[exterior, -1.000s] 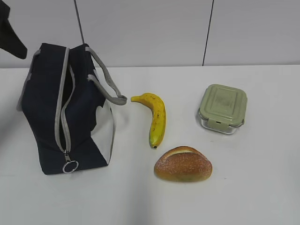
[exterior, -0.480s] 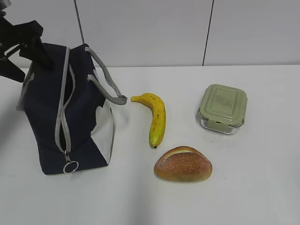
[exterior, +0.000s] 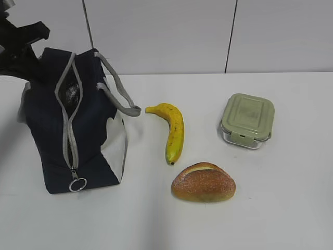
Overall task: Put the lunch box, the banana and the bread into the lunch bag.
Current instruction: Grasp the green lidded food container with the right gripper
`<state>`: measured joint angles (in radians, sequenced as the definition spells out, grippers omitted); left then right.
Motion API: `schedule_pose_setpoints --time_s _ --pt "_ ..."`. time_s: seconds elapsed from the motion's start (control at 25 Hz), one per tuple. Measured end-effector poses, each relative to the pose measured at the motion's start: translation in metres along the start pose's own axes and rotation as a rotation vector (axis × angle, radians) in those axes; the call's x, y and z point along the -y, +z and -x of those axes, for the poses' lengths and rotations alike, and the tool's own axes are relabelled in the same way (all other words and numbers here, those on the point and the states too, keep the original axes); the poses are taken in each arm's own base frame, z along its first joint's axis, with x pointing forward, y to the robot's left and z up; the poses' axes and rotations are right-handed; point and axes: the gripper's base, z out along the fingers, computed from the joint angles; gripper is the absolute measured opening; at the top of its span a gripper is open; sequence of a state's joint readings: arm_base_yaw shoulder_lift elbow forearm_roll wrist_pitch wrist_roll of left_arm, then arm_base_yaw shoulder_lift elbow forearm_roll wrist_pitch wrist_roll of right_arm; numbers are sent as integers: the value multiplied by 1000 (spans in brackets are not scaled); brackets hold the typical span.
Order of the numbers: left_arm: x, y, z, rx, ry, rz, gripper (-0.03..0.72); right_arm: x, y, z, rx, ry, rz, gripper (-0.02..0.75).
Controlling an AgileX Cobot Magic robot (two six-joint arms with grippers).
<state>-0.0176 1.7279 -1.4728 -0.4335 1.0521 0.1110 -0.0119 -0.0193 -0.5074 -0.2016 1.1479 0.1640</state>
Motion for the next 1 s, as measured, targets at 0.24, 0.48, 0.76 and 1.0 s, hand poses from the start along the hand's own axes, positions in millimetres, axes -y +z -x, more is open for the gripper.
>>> schedule_pose_setpoints --time_s 0.24,0.48,0.76,1.0 --pt "3 0 0 3 -16 -28 -3 0 0 0 0 0 0 526" --pt "5 0 0 3 -16 -57 -3 0 0 0 0 0 0 526" --pt "5 0 -1 -13 -6 -60 -3 0 0 0 0 0 0 526" --pt "5 0 -1 -14 -7 -61 -3 0 0 0 0 0 0 526"
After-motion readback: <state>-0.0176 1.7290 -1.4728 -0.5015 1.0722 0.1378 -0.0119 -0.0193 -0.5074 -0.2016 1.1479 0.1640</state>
